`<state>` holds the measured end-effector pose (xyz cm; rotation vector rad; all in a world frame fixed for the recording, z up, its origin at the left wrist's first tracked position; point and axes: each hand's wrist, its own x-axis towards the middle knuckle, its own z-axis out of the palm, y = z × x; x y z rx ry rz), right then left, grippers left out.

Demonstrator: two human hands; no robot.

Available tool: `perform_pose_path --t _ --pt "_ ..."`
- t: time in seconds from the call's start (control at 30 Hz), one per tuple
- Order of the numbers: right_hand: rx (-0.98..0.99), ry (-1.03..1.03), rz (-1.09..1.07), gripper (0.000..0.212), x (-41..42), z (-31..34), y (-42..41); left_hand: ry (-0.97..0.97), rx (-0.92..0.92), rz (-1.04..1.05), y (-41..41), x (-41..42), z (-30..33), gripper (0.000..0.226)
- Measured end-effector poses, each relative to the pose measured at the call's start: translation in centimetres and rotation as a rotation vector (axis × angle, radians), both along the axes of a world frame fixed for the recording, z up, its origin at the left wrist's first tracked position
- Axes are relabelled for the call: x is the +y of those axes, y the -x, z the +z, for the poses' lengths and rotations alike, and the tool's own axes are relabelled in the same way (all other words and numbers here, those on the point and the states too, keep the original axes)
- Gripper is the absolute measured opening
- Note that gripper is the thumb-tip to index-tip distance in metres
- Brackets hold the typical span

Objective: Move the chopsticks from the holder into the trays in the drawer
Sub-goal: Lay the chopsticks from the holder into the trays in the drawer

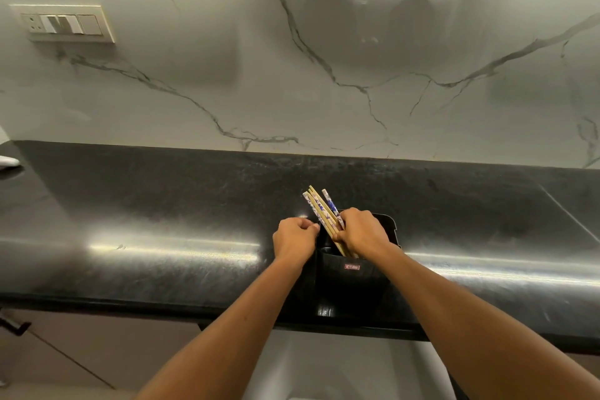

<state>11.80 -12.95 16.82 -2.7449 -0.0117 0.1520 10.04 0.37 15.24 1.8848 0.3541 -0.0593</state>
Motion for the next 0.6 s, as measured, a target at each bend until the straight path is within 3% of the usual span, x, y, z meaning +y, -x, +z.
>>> perform_pose_path --t 0.6 --pt "0.007 0.142 0.013 0.034 0.5 -0.1 0.6 -0.137 -0.05 -0.014 0.6 -0.6 0.4 0.012"
